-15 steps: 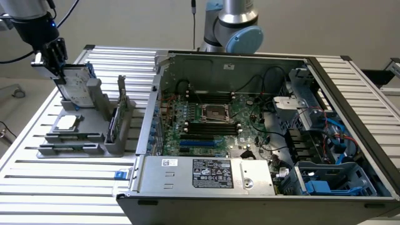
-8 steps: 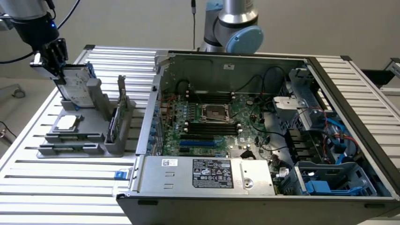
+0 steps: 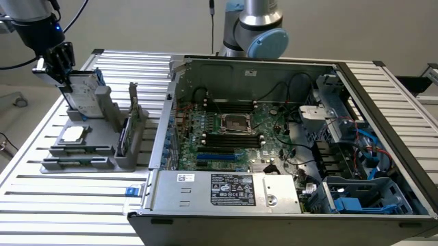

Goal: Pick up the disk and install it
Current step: 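Insert the disk into the insertion slot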

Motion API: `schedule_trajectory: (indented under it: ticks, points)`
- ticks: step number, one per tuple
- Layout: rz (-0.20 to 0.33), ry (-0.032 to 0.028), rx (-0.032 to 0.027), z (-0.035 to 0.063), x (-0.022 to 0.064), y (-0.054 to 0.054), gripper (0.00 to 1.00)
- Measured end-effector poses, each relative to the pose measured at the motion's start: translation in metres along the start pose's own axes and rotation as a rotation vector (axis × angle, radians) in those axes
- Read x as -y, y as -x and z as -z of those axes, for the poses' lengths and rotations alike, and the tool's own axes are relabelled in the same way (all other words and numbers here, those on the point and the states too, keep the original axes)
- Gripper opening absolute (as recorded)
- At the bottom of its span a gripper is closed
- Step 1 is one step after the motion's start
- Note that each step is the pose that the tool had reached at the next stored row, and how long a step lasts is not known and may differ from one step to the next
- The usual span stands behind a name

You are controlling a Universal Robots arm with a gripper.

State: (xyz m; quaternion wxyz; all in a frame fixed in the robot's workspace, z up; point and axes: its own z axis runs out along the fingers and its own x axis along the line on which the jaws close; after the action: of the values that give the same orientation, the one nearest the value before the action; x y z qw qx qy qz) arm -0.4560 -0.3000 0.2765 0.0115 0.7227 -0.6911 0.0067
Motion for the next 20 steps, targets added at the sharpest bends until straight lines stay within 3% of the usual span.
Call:
schedule_trajectory:
  ticks: [14,20]
  points:
    - [0.000,-0.0005,0.0000,0.0018,-0.0001,0.000,0.32]
    - [0.000,-0.0003,-0.0004,0.0265,-0.0003,-0.001,0.32]
